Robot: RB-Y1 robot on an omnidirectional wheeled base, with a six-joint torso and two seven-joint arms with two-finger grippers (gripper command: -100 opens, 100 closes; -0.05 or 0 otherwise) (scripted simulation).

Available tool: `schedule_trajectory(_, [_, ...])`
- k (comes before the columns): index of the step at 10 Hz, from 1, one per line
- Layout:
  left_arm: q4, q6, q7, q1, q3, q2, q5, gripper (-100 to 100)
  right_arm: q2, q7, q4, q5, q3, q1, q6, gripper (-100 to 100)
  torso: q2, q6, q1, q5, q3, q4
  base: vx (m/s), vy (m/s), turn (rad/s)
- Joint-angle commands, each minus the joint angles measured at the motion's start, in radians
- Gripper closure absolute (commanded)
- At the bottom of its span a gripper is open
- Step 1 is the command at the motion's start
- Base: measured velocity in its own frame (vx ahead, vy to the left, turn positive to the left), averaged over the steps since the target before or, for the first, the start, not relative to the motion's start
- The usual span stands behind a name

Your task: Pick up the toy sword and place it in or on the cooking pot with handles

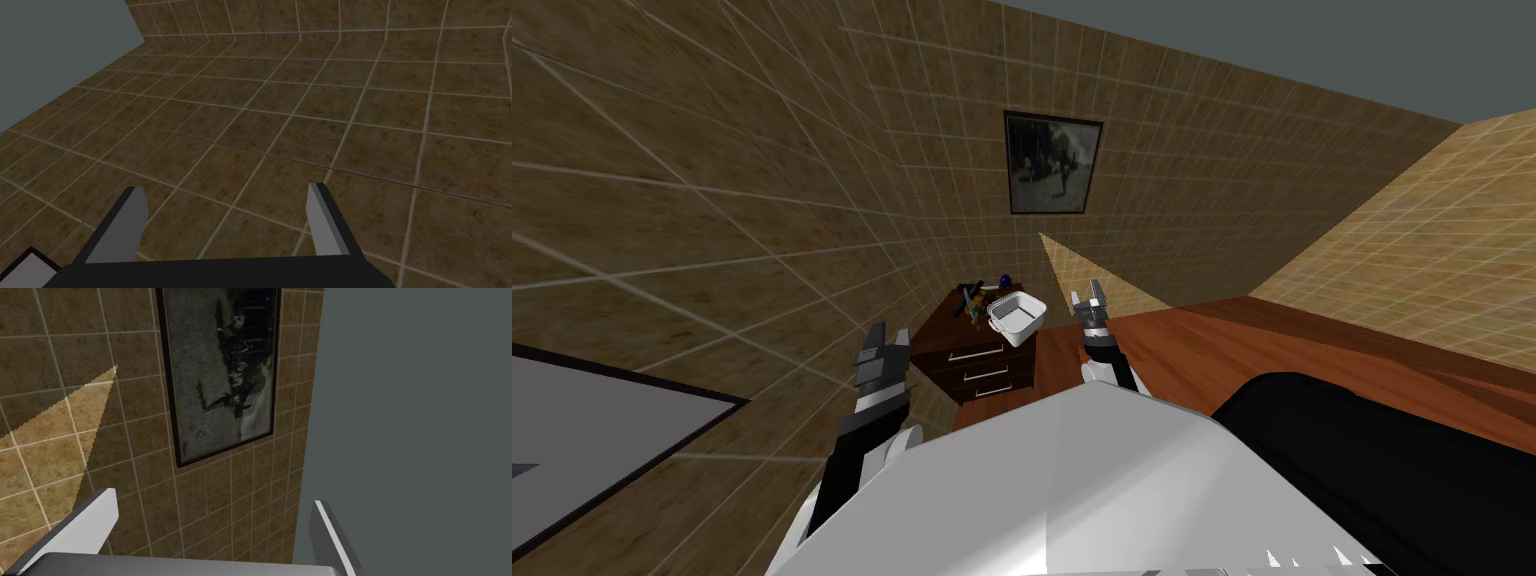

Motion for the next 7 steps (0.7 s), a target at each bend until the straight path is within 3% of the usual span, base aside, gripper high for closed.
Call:
schedule_trajectory(1, [0.009,-0.005,0.005,0.001,-0.007,0.045,-0.002,-100,0.000,0.000,0.000,0.000,0.000,0.000,0.000,0,0.000,0.000,0.000,0.000,0.000,0.000,-0.026,-0.006,0.053])
schedule_trajectory(7, [0.087,-0.042,0.037,-0.008,-0.045,0.218,-0.034,-100,0.000,0.000,0.000,0.000,0.000,0.000,0.000,0,0.004,0.000,-0.001,0.000,0.002,0.001,-0.060,-0.020,0.055])
